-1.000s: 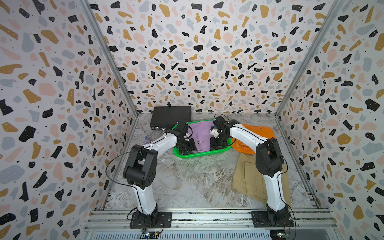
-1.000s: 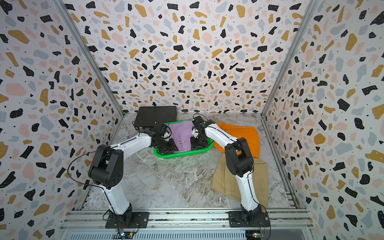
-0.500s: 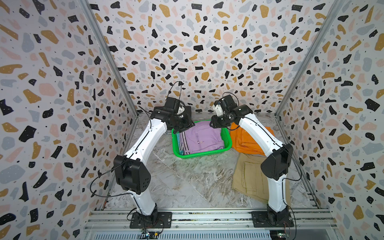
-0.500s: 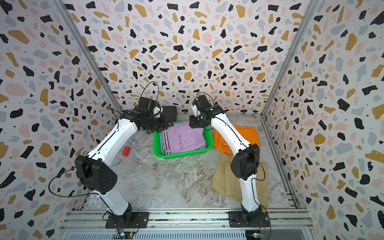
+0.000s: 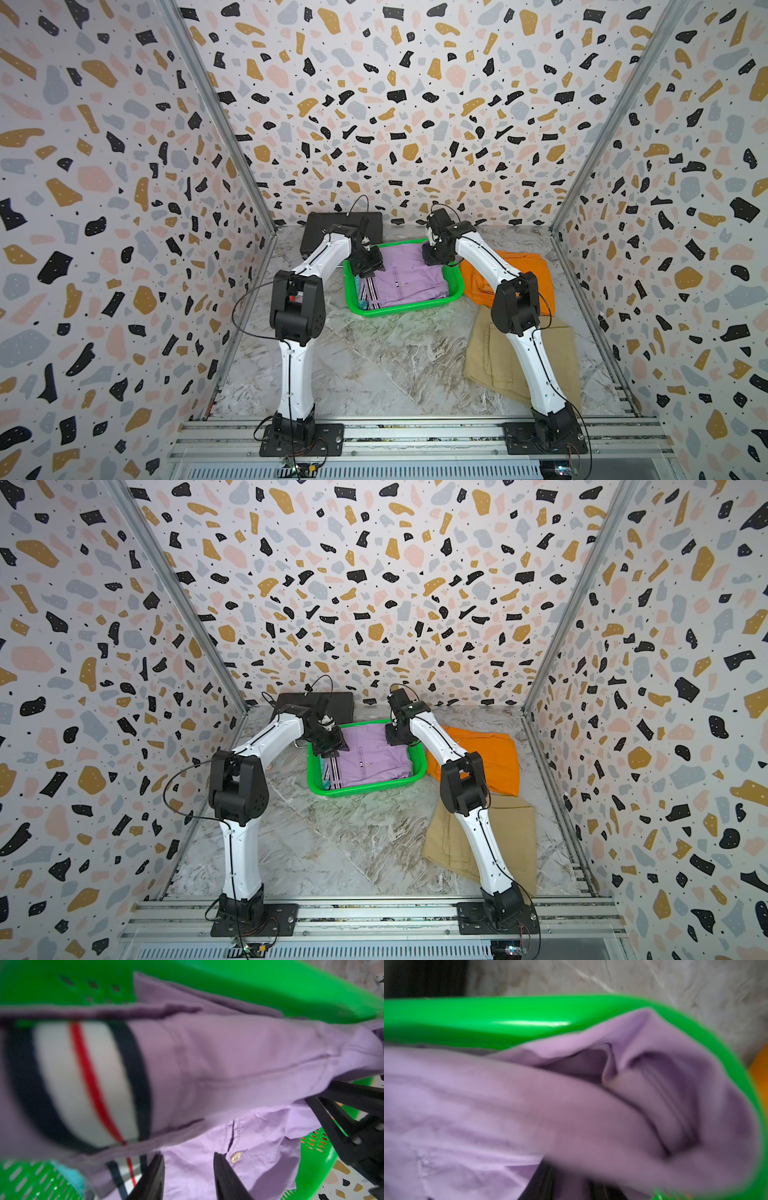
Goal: Put the folded long pants in the basket
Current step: Place the long pant in the basket.
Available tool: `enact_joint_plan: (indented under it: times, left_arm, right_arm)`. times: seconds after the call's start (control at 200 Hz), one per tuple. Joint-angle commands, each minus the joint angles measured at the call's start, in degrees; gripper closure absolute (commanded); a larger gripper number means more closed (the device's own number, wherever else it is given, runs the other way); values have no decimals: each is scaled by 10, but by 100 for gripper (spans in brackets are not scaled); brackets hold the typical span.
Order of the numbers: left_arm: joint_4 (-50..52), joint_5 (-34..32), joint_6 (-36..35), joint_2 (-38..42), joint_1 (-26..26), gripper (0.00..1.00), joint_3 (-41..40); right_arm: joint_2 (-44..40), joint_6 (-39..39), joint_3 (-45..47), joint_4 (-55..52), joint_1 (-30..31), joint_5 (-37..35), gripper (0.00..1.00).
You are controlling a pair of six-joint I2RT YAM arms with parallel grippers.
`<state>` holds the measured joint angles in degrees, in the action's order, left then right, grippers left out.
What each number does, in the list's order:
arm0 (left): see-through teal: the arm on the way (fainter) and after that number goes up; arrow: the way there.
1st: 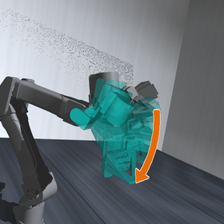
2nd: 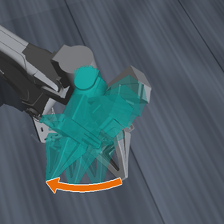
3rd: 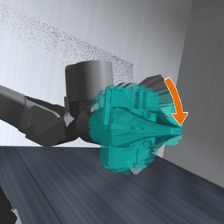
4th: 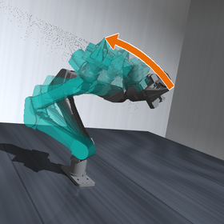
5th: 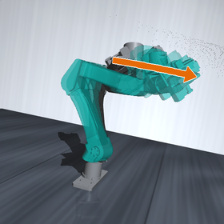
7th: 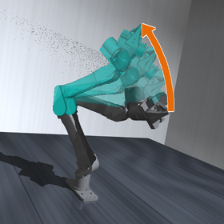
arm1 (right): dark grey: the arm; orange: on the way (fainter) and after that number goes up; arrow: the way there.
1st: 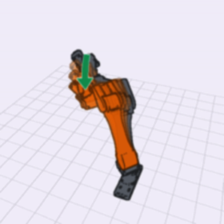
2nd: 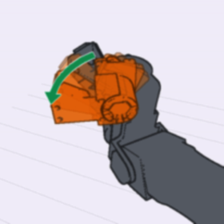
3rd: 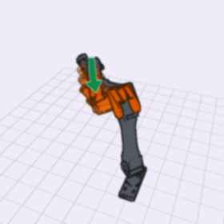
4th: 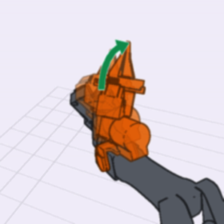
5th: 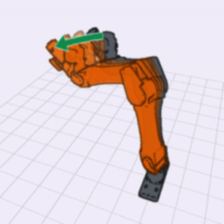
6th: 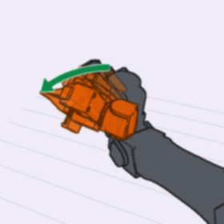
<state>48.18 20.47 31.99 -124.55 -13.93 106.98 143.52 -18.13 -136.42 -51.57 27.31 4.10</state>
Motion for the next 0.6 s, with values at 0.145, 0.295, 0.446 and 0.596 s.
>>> enact_joint_plan:
  times: [0.145,0.295,0.446,0.596]
  left_arm:
    - [-8,-9,-20,-25,26,57,-7]
    - [-7,-2,-18,14,27,57,-15]
    - [-7,25,0,86,27,56,-8]
    - [-7,45,14,202,17,43,-24]
  right_arm:
    - [-40,-4,79,3,-6,-10,74]
    - [-82,-4,97,19,-6,-3,71]
    - [-138,-11,87,19,-6,14,53]
    - [-237,-20,105,20,-8,17,34]
